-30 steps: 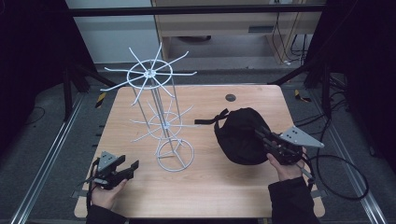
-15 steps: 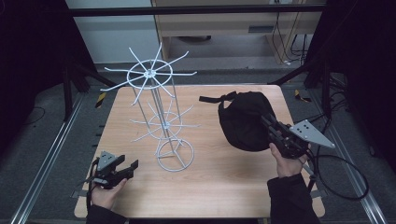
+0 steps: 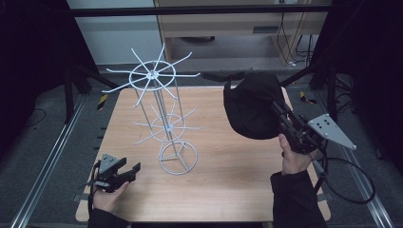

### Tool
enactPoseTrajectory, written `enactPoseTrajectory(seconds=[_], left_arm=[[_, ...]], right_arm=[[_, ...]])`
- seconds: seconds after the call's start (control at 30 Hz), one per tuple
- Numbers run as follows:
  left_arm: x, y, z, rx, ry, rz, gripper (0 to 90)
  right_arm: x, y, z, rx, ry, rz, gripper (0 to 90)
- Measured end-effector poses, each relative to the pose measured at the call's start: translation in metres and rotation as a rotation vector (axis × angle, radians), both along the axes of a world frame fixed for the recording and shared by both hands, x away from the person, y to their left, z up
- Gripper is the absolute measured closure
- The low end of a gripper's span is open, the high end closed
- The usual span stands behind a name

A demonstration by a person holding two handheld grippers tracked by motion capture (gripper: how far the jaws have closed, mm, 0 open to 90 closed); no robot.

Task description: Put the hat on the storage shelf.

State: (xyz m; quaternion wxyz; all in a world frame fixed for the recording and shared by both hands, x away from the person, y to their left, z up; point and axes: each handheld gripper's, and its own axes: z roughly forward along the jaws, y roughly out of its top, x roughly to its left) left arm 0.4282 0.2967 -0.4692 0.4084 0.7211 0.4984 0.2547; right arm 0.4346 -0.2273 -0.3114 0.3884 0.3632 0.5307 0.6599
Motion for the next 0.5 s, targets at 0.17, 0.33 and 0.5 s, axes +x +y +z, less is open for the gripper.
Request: enactPoseTrajectory(seconds=[0.17,0.33,0.5], left_arm=[[0.0,0.0,0.0,-0.001,0.002,-0.001,36.9],[0.0,0.0,-0.001,0.003,0.003,-0.003,36.9],[0.001,-0.001,-0.001,0.0,0.006,-0.005,36.9]], right_arm=[[-0.002,0.004,0.013,0.032,-0.043,0.006,77.5],[-0.002,0.01,0.025,0.054,-0.067,0.023,77.6],[-0.002,0.016,0.038,0.062,-0.094,0.041,77.6]])
